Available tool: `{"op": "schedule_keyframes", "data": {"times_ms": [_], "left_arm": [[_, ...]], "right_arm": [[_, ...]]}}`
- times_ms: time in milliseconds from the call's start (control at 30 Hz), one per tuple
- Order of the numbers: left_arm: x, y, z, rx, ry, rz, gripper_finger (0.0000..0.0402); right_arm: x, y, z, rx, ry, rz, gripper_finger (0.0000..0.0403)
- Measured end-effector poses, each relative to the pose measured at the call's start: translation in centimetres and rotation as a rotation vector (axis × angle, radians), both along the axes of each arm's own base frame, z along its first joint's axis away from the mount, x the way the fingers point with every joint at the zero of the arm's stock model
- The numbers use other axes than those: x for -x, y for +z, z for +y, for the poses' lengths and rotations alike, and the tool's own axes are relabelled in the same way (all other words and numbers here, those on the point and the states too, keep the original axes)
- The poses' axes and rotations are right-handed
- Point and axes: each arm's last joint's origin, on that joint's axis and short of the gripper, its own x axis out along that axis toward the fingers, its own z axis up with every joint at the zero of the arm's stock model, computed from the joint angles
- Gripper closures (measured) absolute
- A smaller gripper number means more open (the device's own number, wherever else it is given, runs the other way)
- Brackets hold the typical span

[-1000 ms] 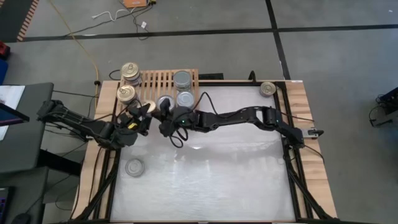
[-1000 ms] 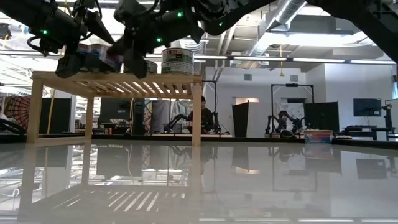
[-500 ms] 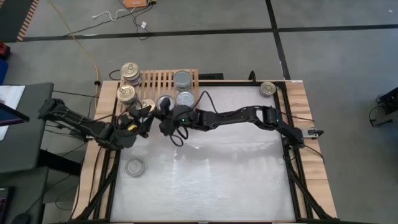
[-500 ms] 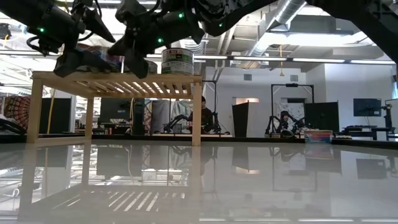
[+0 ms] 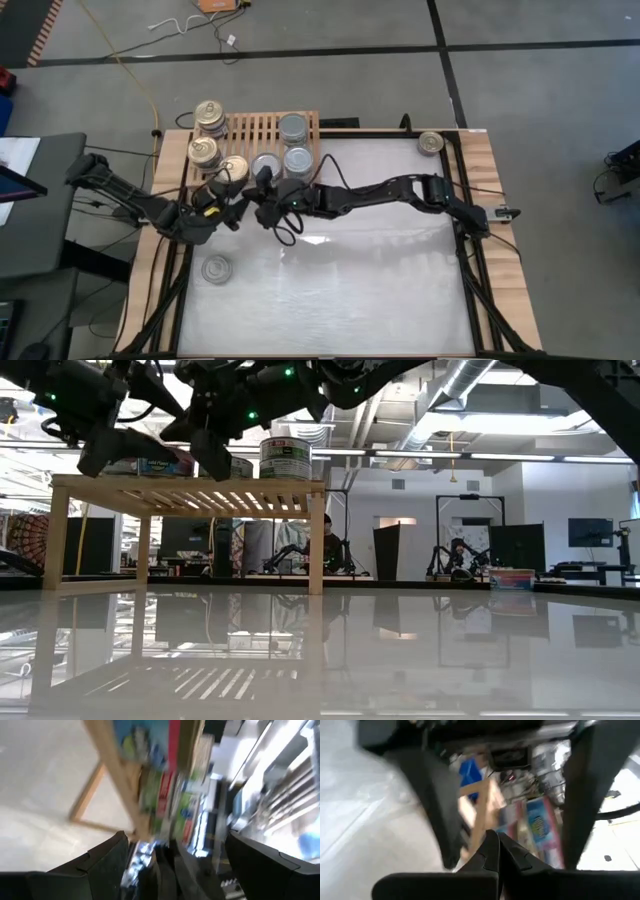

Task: Stack canned seafood by type on shelf
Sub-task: Stack the blue tuna can on top of the bottom right blue tuna can on the shelf

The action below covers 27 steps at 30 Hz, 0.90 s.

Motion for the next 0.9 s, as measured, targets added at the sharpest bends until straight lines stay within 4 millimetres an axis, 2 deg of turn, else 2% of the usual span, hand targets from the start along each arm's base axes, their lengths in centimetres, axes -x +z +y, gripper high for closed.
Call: {"op": "schedule_keyframes", "data": {"times_ms": [100, 267, 433, 633, 767, 900], "left_arm": [[0.0, -0.1, -0.4, -0.035, -0.078, 0.063, 0.0081], [0.0, -0.1, -0.8, -0.141, -0.174, 0.189, 0.0081], [-0.1, -0.3, -0.9, -0.168, -0.235, 0.239, 0.0081], [0.1, -0.9, -0.8, -0.198, -0.254, 0.319, 0.0081], [0.4, -1.4, -0.5, -0.272, -0.251, 0.428, 0.0081], [0.8, -2.2, 0.0, -0.441, -0.260, 0.660, 0.0081]], "right_arm": [[0.3, -0.4, 1.5, -0.020, -0.030, 0.072, 0.0382], [1.6, -1.8, 3.9, -0.276, -0.137, 0.220, 0.0382], [3.3, -4.0, 3.5, -0.508, -0.320, 0.406, 0.0382], [5.9, -6.2, 3.2, -0.600, -0.464, 0.524, 0.0385], [9.0, -7.2, 3.8, -0.627, -0.517, 0.470, 0.0386], [13.6, -7.7, 4.3, -0.698, -0.527, 0.371, 0.0386]]}}
